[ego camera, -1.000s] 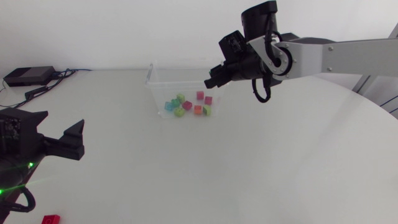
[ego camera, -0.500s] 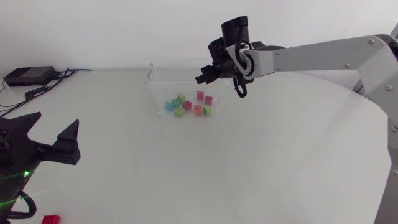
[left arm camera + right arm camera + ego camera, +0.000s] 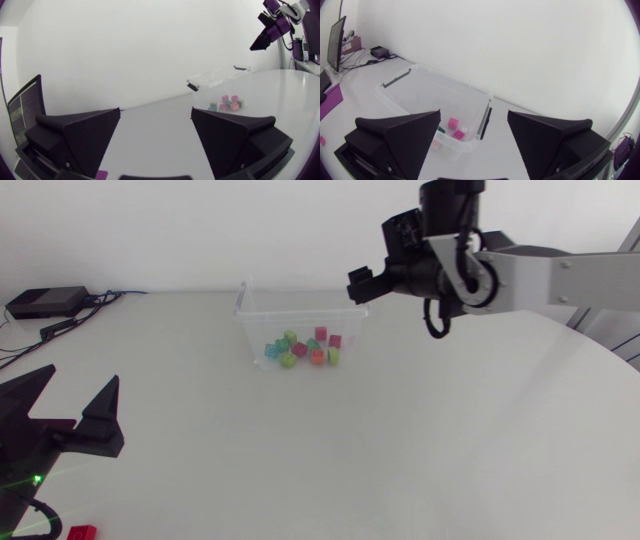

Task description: Pick up the duplo bricks and place them in the container

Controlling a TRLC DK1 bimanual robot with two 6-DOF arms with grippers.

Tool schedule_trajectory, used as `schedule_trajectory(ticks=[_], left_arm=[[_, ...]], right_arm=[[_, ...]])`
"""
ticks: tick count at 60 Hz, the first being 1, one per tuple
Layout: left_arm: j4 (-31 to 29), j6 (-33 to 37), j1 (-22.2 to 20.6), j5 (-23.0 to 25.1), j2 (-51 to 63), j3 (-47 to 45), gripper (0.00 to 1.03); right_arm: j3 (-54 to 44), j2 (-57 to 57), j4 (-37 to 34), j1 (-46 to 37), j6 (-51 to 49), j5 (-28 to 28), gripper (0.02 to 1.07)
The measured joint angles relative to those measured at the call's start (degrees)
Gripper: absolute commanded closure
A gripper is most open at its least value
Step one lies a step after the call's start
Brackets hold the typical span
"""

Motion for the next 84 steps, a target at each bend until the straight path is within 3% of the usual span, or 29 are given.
schedule_trajectory(ticks=[22, 49, 63, 84], left_arm=[[-3.5, -1.3, 2.0, 0.2, -11.8, -3.5, 0.04], [-3.4, -3.9, 3.3, 0.2, -12.2, -4.8, 0.04], [-1.8, -5.6, 3.3, 0.2, -12.2, -6.5, 0.04], [0.1, -6.2, 3.6, -0.1, -12.2, -8.8, 0.04]], right_arm=[[-17.4, -18.7, -24.3, -2.4, -0.4, -4.1, 0.07], [-22.4, -18.0, -51.8, -2.4, -4.9, -4.0, 0.07], [-22.8, -11.8, -57.2, 1.4, -4.7, -0.4, 0.07], [-30.3, -4.4, -61.5, 5.4, -3.9, -0.4, 0.08]])
